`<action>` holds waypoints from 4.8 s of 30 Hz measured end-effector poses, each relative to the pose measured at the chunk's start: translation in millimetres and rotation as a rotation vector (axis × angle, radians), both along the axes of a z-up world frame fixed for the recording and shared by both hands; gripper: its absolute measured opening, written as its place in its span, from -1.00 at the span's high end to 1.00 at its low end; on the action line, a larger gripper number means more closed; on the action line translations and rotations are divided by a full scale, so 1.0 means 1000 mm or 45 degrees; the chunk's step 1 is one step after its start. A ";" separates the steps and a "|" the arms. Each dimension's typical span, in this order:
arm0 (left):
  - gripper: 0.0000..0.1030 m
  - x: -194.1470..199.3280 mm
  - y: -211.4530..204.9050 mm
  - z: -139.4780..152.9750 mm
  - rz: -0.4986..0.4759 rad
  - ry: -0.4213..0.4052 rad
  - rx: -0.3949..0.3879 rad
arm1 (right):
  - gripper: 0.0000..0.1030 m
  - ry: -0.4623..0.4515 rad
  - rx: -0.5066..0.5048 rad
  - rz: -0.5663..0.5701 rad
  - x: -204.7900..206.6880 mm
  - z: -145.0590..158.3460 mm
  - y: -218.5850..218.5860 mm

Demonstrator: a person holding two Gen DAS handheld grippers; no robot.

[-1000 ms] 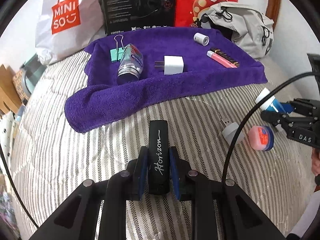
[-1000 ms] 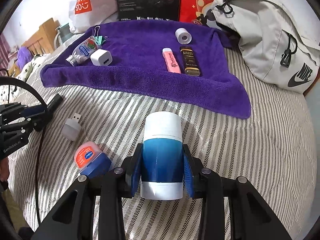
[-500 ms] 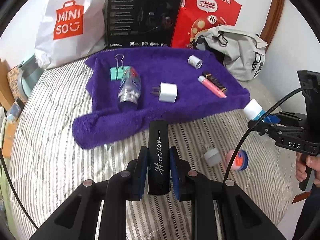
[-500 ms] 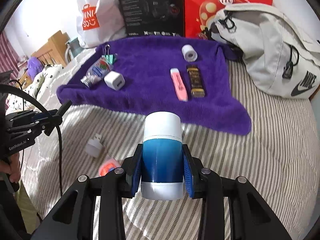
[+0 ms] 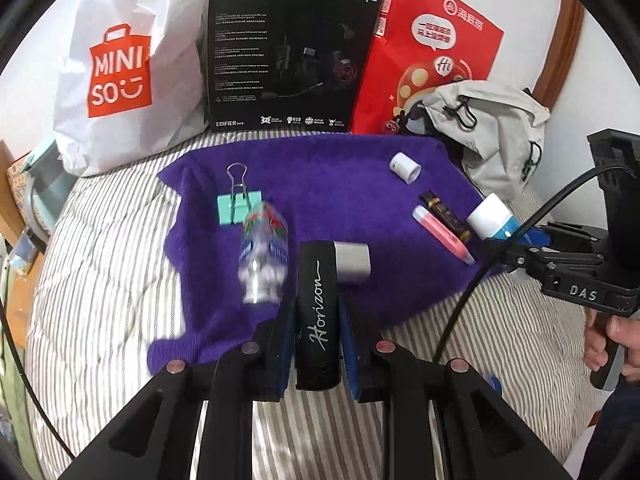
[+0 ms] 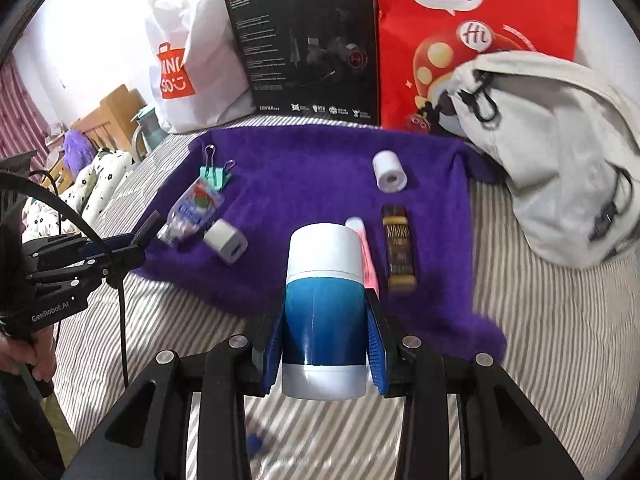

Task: Organize rigid objects
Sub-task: 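Set the cylinder and Horizon case on the towel and open both tools, then grasp the small white USB plug with the left tool, then grasp the Vaseline tin with the right tool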

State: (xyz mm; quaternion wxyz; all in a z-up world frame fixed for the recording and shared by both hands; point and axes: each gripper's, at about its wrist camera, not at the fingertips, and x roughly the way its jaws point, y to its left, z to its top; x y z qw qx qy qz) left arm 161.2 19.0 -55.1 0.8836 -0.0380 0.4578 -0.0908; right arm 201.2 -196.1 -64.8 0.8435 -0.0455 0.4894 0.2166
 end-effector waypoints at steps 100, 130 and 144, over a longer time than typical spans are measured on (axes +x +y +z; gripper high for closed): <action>0.47 -0.061 -0.096 -0.052 -0.106 0.137 0.111 | 0.01 0.064 0.055 -0.225 -0.127 -0.014 -0.088; 0.47 -0.072 -0.023 -0.054 0.044 0.139 0.083 | 0.01 0.013 -0.059 0.267 -0.112 -0.051 0.025; 0.47 -0.069 -0.023 -0.055 0.044 0.124 0.058 | 0.30 -0.077 -0.208 0.281 -0.118 -0.051 0.036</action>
